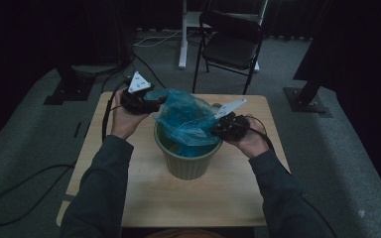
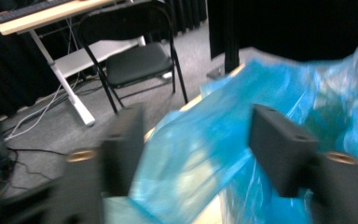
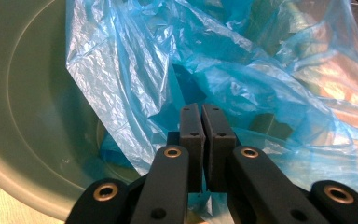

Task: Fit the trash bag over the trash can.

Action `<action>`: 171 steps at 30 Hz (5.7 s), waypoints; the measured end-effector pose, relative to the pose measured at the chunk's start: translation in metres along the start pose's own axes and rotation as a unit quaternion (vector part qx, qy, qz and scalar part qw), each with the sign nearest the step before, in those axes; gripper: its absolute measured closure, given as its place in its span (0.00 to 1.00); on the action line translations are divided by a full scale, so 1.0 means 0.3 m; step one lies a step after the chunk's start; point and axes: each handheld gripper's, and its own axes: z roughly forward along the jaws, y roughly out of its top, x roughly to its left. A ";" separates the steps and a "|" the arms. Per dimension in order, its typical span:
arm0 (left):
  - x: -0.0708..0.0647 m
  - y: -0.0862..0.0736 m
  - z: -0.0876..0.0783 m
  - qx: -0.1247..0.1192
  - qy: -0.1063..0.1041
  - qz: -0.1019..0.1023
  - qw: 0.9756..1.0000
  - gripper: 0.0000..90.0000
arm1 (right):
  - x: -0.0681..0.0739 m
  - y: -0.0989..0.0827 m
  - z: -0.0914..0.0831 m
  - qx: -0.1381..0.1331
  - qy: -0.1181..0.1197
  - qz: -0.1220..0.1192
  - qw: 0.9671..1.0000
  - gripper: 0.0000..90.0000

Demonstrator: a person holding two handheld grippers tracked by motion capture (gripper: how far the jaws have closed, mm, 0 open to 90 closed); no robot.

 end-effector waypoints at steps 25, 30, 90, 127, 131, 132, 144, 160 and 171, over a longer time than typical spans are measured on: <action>0.144 -0.140 0.073 0.112 0.000 -0.142 0.984 1.00 | 0.002 -0.059 -0.073 -0.016 0.011 -0.007 1.000 0.98; 0.130 -0.172 0.101 0.138 -0.015 -0.138 0.981 1.00 | -0.003 -0.069 -0.097 -0.023 0.011 0.002 1.000 0.98; -0.093 -0.060 0.008 0.076 -0.054 -0.093 0.991 0.69 | -0.110 0.087 -0.049 -0.126 -0.052 0.007 0.991 0.70; -0.032 -0.251 0.007 0.120 -0.067 -0.147 0.980 1.00 | -0.274 -0.065 0.154 0.010 0.004 0.157 0.988 1.00; -0.040 -0.265 0.012 0.123 -0.073 -0.149 0.978 1.00 | -0.269 -0.088 0.157 0.015 0.011 0.159 0.987 1.00; -0.041 -0.269 0.012 0.124 -0.073 -0.150 0.978 1.00 | -0.267 -0.097 0.157 0.015 0.012 0.160 0.987 1.00; -0.070 -0.307 -0.036 0.111 -0.091 -0.162 0.976 0.98 | -0.226 -0.152 0.114 -0.002 0.023 0.159 0.987 0.96; -0.083 -0.294 -0.177 0.048 -0.105 -0.171 0.978 0.73 | -0.175 -0.130 -0.043 -0.099 0.003 0.141 0.985 0.79; -0.121 -0.314 -0.205 0.037 -0.132 -0.165 0.977 0.73 | -0.152 -0.174 -0.062 -0.107 0.041 0.148 0.982 0.80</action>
